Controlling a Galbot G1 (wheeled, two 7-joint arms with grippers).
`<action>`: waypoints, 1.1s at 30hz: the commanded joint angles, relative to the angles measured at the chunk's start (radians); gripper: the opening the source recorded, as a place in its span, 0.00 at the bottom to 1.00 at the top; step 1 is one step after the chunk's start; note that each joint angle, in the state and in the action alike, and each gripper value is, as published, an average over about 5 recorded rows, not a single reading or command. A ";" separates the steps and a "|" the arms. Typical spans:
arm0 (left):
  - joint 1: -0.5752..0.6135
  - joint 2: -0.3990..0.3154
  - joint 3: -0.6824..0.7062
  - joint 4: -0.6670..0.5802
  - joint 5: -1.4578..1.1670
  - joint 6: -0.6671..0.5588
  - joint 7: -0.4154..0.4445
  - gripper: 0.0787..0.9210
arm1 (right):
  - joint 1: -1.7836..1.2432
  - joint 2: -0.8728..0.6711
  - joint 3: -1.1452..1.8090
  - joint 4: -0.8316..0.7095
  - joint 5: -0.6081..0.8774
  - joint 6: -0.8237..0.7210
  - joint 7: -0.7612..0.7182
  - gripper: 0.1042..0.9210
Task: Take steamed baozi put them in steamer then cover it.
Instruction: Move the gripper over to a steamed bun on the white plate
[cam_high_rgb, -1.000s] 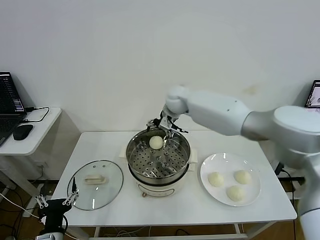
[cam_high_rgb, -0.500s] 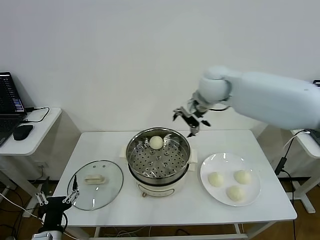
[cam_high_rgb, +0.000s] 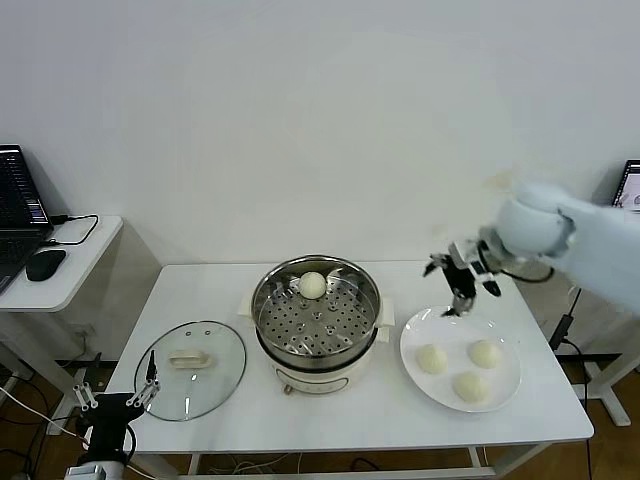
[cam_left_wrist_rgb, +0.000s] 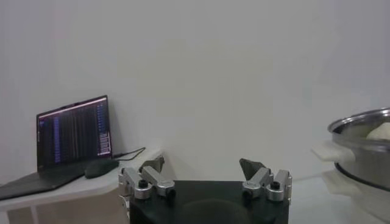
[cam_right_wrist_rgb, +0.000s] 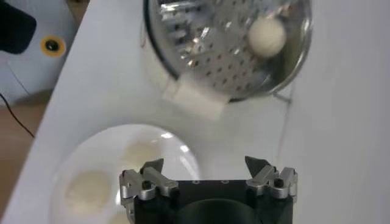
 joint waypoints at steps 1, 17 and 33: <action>0.000 0.001 -0.001 0.003 0.006 -0.007 0.006 0.88 | -0.288 -0.093 0.181 -0.014 -0.109 -0.011 -0.002 0.88; 0.001 -0.012 0.000 0.003 0.026 -0.009 0.009 0.88 | -0.449 0.126 0.247 -0.198 -0.218 0.015 0.030 0.88; 0.002 -0.017 -0.003 0.009 0.029 -0.018 0.008 0.88 | -0.467 0.233 0.249 -0.275 -0.274 0.019 0.048 0.88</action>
